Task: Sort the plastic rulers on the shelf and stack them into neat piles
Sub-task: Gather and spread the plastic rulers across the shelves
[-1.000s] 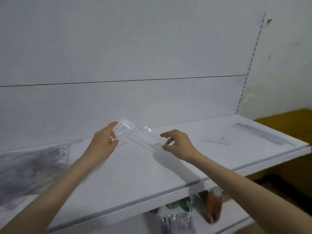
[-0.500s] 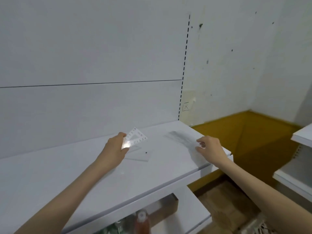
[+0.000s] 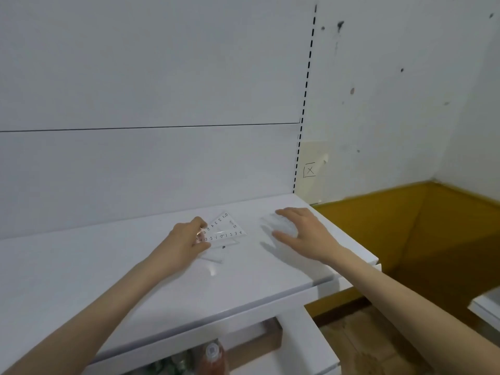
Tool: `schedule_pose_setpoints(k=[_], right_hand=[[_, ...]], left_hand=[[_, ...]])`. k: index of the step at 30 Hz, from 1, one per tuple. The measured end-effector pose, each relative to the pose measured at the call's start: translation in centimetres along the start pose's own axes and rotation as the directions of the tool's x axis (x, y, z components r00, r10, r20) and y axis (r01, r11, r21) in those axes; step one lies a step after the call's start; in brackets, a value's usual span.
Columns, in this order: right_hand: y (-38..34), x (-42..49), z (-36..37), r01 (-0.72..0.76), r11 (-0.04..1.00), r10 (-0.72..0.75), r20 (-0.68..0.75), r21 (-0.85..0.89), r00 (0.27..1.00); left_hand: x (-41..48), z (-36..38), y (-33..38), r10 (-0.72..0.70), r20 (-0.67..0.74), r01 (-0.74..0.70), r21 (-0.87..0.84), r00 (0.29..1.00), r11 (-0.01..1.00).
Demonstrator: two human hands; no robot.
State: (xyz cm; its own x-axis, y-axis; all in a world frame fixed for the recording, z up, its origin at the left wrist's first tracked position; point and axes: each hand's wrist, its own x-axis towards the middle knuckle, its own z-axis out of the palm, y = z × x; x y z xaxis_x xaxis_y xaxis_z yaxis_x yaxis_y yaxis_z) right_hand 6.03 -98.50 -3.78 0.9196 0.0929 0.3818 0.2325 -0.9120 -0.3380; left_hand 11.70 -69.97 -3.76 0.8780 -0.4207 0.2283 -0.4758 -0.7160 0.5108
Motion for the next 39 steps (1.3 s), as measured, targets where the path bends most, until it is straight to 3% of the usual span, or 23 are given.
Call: schedule_pose_setpoints(k=[4, 6, 10, 15, 19, 23, 27, 30, 35, 39], right_hand=[[-5.9, 2.1, 1.9, 0.332, 0.941, -0.337, 0.101, 0.061, 0.936], [-7.5, 3.2, 2.8, 0.416, 0.906, -0.422, 0.102, 0.073, 0.901], [-8.9, 4.6, 3.7, 0.376, 0.919, -0.39, 0.143, 0.12, 0.909], [-8.0, 5.7, 5.9, 0.173, 0.977, -0.197, 0.218, 0.124, 0.956], [-8.0, 5.6, 7.0, 0.147, 0.989, -0.14, 0.324, 0.005, 0.936], [-7.9, 5.4, 7.5, 0.247, 0.969, -0.23, 0.314, -0.014, 0.921], [-8.7, 5.6, 7.4, 0.242, 0.967, -0.215, 0.258, -0.075, 0.942], [-11.3, 6.4, 7.3, 0.283, 0.959, -0.281, 0.159, 0.014, 0.946], [-21.9, 8.4, 10.6, 0.415, 0.903, -0.428, 0.157, 0.112, 0.89], [-33.6, 9.5, 16.2, 0.522, 0.823, -0.564, 0.219, 0.224, 0.796]], left_hand=[[-0.9, -0.6, 0.6, 0.105, 0.033, -0.105, 0.009, 0.994, 0.994], [-1.5, -1.3, 0.8, 0.144, 0.026, -0.144, 0.015, 0.989, 0.989], [-3.2, -3.5, -0.4, 0.13, -0.037, -0.125, 0.106, 0.991, 0.986], [-6.5, -6.4, -5.4, -0.056, -0.14, 0.088, 0.233, 0.989, 0.968], [-8.9, -8.2, -9.0, -0.175, -0.187, 0.217, 0.234, 0.967, 0.948], [-10.4, -9.3, -10.9, -0.223, -0.223, 0.273, 0.226, 0.949, 0.935], [-11.1, -9.9, -10.9, -0.223, -0.211, 0.275, 0.265, 0.952, 0.924], [-12.3, -10.9, -10.9, -0.189, -0.212, 0.25, 0.315, 0.959, 0.916], [-17.7, -15.3, -14.1, -0.162, -0.278, 0.272, 0.422, 0.947, 0.865], [-25.2, -20.5, -19.9, -0.215, -0.357, 0.364, 0.43, 0.909, 0.826]])
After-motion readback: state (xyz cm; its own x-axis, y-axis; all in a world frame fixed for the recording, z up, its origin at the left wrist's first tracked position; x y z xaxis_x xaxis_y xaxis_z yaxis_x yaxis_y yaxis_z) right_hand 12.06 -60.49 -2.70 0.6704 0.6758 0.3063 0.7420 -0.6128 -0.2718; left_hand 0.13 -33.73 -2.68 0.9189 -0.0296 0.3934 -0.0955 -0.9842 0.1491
